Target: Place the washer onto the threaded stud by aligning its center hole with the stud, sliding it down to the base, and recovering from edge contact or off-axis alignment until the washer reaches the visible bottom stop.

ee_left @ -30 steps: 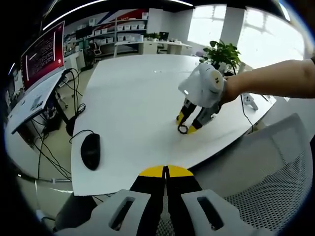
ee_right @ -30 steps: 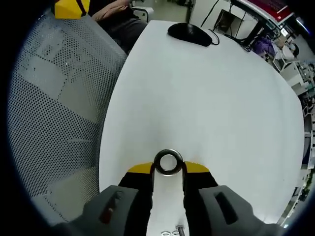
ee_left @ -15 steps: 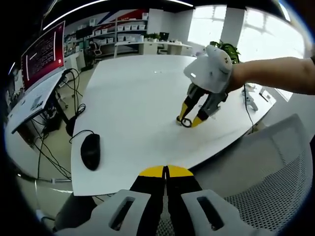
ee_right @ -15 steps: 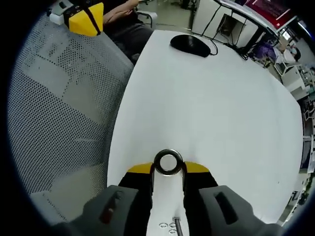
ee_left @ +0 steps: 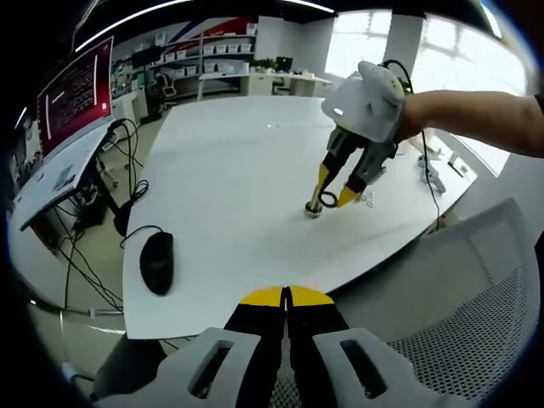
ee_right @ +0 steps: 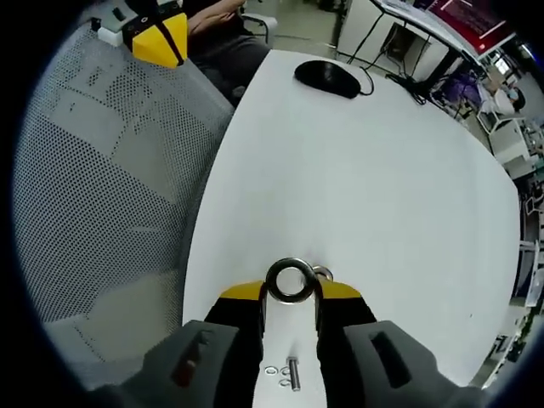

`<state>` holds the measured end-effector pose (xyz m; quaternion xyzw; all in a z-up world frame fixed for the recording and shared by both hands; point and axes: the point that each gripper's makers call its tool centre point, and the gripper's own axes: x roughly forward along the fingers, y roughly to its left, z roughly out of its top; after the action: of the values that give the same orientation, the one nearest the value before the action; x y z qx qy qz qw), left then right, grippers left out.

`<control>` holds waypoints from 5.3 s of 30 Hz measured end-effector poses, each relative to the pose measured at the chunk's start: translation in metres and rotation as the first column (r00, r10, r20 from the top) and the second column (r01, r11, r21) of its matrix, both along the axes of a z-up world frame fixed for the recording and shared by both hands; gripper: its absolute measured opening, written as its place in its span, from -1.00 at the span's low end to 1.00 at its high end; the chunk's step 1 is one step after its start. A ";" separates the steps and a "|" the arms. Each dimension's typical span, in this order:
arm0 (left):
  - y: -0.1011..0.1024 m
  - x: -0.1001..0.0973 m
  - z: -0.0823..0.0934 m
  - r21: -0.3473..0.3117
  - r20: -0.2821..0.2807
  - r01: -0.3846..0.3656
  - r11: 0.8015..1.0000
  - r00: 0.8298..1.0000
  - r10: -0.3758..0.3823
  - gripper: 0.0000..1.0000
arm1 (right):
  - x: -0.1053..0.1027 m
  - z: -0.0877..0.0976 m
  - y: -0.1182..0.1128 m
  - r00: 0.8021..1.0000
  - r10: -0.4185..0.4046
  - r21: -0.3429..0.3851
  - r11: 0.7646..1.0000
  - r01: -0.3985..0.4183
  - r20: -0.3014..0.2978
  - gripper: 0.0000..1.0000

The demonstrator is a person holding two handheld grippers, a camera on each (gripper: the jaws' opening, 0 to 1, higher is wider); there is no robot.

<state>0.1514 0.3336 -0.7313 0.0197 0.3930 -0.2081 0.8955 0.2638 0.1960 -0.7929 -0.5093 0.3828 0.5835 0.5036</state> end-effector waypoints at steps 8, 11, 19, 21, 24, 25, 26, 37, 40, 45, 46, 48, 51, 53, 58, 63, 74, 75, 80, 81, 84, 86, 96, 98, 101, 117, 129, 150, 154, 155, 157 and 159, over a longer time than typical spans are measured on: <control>0.000 0.000 0.000 0.000 0.000 -0.002 1.000 1.000 0.002 -1.00 | 0.011 0.003 -0.006 1.000 -0.013 -0.004 1.000 0.013 0.017 -0.53; 0.000 0.000 0.000 0.001 0.000 -0.003 1.000 1.000 0.003 -1.00 | 0.015 0.003 -0.008 1.000 -0.019 -0.008 1.000 0.019 0.025 -0.53; 0.001 0.000 0.000 0.001 0.001 -0.005 1.000 1.000 0.005 -1.00 | 0.027 -0.002 -0.009 0.998 -0.021 -0.013 1.000 0.022 0.053 -0.53; 0.001 0.000 0.000 0.001 0.000 -0.006 1.000 1.000 0.006 -1.00 | 0.028 -0.003 -0.009 0.998 -0.022 -0.014 1.000 0.022 0.052 -0.53; 0.001 0.000 0.000 0.001 0.001 -0.007 1.000 1.000 0.007 -1.00 | 0.030 -0.006 -0.009 0.998 -0.022 -0.013 1.000 0.023 0.054 -0.53; 0.001 0.000 0.000 0.000 0.001 -0.008 1.000 1.000 0.008 -1.00 | 0.030 -0.006 -0.009 0.998 -0.021 -0.014 1.000 0.022 0.058 -0.53; 0.001 0.000 0.000 -0.001 0.002 -0.009 1.000 1.000 0.009 -1.00 | 0.030 -0.007 -0.009 0.998 -0.021 -0.014 1.000 0.022 0.057 -0.53; 0.001 0.001 0.001 -0.001 0.004 -0.013 1.000 1.000 0.013 -1.00 | 0.038 -0.015 -0.008 0.998 -0.018 -0.022 1.000 0.019 0.059 -0.53; 0.001 0.001 0.001 -0.001 0.003 -0.013 1.000 1.000 0.013 -1.00 | 0.038 -0.018 -0.008 0.998 -0.019 -0.029 0.999 0.020 0.055 -0.53; 0.002 0.001 0.001 -0.001 0.000 -0.013 1.000 1.000 0.013 -1.00 | 0.037 -0.026 -0.008 0.999 -0.019 -0.040 0.999 0.021 0.044 -0.53; 0.001 0.000 0.001 -0.001 0.000 -0.013 1.000 1.000 0.013 -1.00 | 0.036 -0.029 -0.008 0.999 -0.016 -0.044 0.999 0.018 0.041 -0.53; 0.001 0.001 0.001 -0.001 0.001 -0.013 1.000 1.000 0.013 -1.00 | 0.036 -0.032 -0.008 0.999 -0.016 -0.046 0.999 0.017 0.038 -0.53; 0.002 0.001 0.001 -0.001 0.000 -0.014 1.000 1.000 0.014 -1.00 | 0.036 -0.038 -0.007 0.999 -0.016 -0.055 0.998 0.018 0.034 -0.53; 0.001 0.000 0.001 -0.001 0.000 -0.014 1.000 1.000 0.014 -1.00 | 0.036 -0.040 -0.008 0.999 -0.014 -0.059 0.998 0.016 0.031 -0.53; 0.001 0.000 0.000 -0.001 -0.001 -0.014 1.000 1.000 0.014 -1.00 | 0.034 -0.047 -0.008 1.000 -0.018 -0.070 0.997 0.020 0.022 -0.53; 0.001 0.000 0.000 0.000 -0.006 -0.012 1.000 1.000 0.012 -1.00 | 0.036 -0.057 -0.009 1.000 -0.026 -0.079 0.996 0.027 0.011 -0.53; 0.001 -0.001 -0.001 0.002 -0.012 -0.011 1.000 1.000 0.011 -1.00 | 0.036 -0.067 -0.014 0.999 -0.048 -0.078 0.996 0.047 -0.012 -0.49; 0.001 -0.001 -0.001 0.002 -0.012 -0.011 1.000 1.000 0.011 -1.00 | 0.037 -0.067 -0.014 0.999 -0.050 -0.072 0.996 0.049 -0.004 -0.48; 0.001 -0.001 -0.001 0.000 -0.012 -0.008 1.000 1.000 0.008 -1.00 | 0.037 -0.057 -0.008 0.996 -0.090 -0.001 0.996 0.090 0.005 -0.36; 0.001 -0.001 -0.001 0.000 -0.012 -0.007 1.000 1.000 0.007 -1.00 | 0.037 -0.053 -0.005 0.996 -0.094 0.029 0.995 0.093 0.006 -0.33; 0.000 -0.001 0.000 -0.003 -0.008 -0.003 1.000 1.000 0.003 -1.00 | 0.039 -0.042 -0.007 0.993 -0.110 0.051 0.993 0.109 0.033 -0.29; 0.000 0.000 0.000 -0.004 -0.005 -0.003 1.000 1.000 0.003 -1.00 | 0.038 -0.032 -0.007 0.991 -0.133 0.085 0.988 0.130 0.035 -0.30; -0.004 -0.001 0.001 -0.010 0.005 0.018 1.000 1.000 -0.018 -1.00 | 0.031 0.043 -0.034 0.949 -0.314 0.296 0.907 0.300 0.000 -0.32; -0.005 -0.001 0.001 -0.008 0.005 0.027 1.000 1.000 -0.027 -1.00 | 0.028 0.057 -0.039 0.936 -0.351 0.332 0.880 0.339 -0.024 -0.30; -0.006 -0.002 0.001 -0.007 0.002 0.041 0.999 0.999 -0.041 -1.00 | 0.023 0.083 -0.046 0.911 -0.408 0.409 0.824 0.392 -0.051 -0.28; -0.012 -0.002 0.004 -0.015 0.018 0.076 0.997 0.997 -0.075 -1.00 | -0.026 0.151 -0.105 0.789 -0.604 0.602 0.592 0.535 -0.107 -0.20; -0.015 0.001 0.013 -0.063 0.073 0.080 0.995 0.994 -0.076 -1.00 | -0.076 0.158 -0.156 0.632 -0.754 0.676 0.372 0.636 -0.179 -0.23; -0.024 -0.002 0.018 -0.076 0.107 0.150 0.986 0.984 -0.141 -1.00 | -0.112 0.133 -0.184 0.369 -0.852 0.764 -0.053 0.643 -0.371 -0.34; -0.025 -0.003 0.018 -0.072 0.103 0.164 0.984 0.982 -0.156 -1.00 | -0.109 0.135 -0.181 0.355 -0.837 0.759 -0.105 0.642 -0.416 -0.34; -0.025 -0.002 0.018 -0.060 0.106 0.169 0.984 0.981 -0.162 -1.00 | -0.109 0.135 -0.180 0.359 -0.837 0.763 -0.103 0.638 -0.413 -0.34; -0.025 -0.002 0.018 -0.060 0.110 0.170 0.984 0.981 -0.163 -1.00 | -0.108 0.132 -0.180 0.352 -0.847 0.769 -0.099 0.631 -0.398 -0.34; -0.026 -0.001 0.022 -0.082 0.130 0.164 0.983 0.980 -0.153 -1.00 | -0.107 0.125 -0.181 0.339 -0.852 0.763 -0.104 0.638 -0.399 -0.34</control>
<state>0.1503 0.3073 -0.7089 0.0224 0.3243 -0.2950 0.8985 0.1564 0.0146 -0.6674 0.0587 0.2021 0.2298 0.9502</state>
